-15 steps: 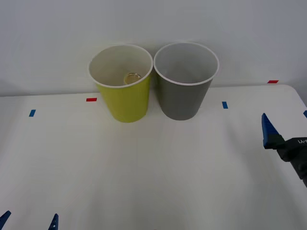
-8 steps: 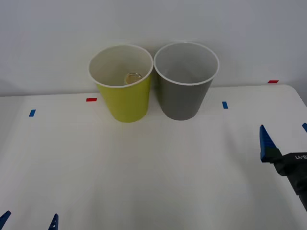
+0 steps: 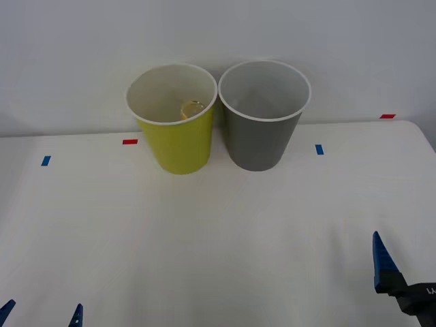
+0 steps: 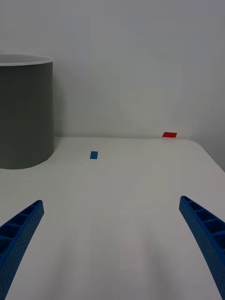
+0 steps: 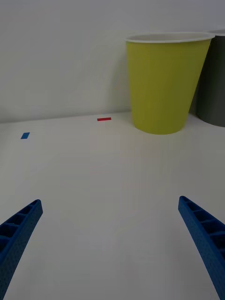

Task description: Put cans in the gray bin and PET bottles in the light green bin.

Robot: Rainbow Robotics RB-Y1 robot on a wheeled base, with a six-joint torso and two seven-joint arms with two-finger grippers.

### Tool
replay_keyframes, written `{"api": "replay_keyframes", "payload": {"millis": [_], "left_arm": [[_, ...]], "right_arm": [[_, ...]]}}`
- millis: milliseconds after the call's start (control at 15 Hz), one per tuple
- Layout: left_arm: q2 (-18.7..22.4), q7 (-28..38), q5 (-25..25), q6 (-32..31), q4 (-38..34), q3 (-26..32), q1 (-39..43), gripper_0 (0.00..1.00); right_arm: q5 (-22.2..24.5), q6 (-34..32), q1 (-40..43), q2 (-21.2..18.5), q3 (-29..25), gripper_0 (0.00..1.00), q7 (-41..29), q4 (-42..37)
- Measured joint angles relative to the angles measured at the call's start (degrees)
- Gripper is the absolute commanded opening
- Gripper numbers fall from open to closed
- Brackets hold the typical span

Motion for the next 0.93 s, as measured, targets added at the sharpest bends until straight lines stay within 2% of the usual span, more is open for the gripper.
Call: {"api": "replay_keyframes", "payload": {"millis": [467,933], "left_arm": [[0.0,0.0,0.0,0.0,0.0,0.0,0.0,1.0],[0.0,0.0,0.0,0.0,0.0,0.0,0.0,1.0]], "right_arm": [[0.4,-3.1,8.0,0.1,4.6,1.0,0.2,0.0],[0.5,-3.1,9.0,0.1,5.4,1.0,0.2,0.0]]}}
